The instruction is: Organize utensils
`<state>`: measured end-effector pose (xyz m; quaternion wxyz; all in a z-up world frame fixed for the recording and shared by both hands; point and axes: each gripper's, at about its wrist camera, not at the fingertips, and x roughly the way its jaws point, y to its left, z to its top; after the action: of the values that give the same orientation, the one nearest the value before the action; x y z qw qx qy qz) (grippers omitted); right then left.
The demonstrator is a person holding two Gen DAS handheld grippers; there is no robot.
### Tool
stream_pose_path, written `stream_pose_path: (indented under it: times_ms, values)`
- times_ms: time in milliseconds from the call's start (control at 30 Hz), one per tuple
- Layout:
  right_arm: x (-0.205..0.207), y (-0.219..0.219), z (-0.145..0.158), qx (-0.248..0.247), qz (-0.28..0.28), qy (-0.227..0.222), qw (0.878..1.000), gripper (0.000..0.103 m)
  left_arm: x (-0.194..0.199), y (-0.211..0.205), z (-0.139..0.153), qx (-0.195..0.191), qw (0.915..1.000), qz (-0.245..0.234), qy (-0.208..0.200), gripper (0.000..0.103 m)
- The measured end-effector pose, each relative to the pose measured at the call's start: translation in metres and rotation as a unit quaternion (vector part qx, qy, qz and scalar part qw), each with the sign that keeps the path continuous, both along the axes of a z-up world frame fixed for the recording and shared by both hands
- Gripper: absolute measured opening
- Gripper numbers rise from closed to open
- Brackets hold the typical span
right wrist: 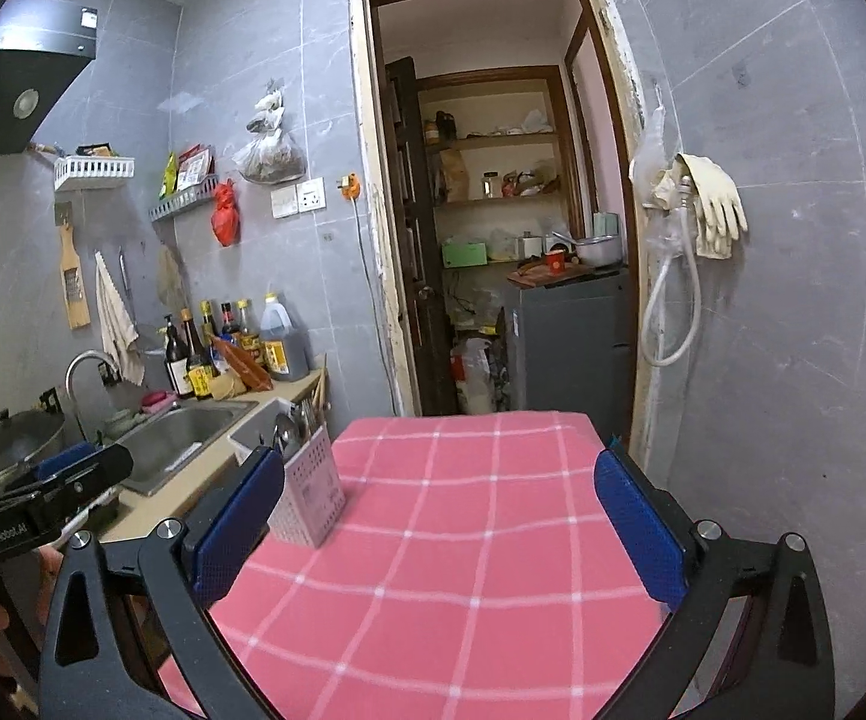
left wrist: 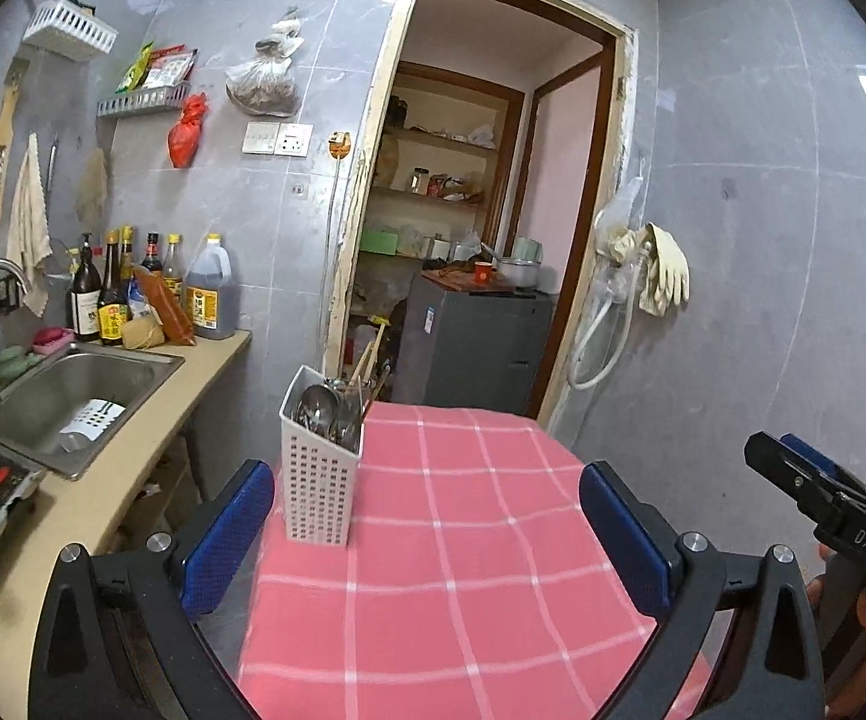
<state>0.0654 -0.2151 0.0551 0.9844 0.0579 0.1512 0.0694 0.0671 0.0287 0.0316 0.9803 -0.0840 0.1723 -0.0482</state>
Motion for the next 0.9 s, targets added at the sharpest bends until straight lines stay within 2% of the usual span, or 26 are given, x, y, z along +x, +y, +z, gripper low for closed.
stream_pose_path:
  times_ms: [200,433,900]
  values:
    - [-0.036,-0.011,-0.007,-0.002,-0.018,0.005,1.0,0.102,-0.029,-0.012,-0.004,0.018,0.9998,-0.001,0.002,0.102]
    - [-0.062,-0.017,-0.014,-0.01,-0.028,0.012,0.999,0.102,-0.047,-0.012,-0.009,0.01,0.9999,-0.004,0.005,0.102]
    - [-0.073,-0.011,-0.026,-0.011,-0.019,0.03,0.999,0.102,-0.063,-0.01,-0.017,0.014,0.9998,0.004,0.014,0.102]
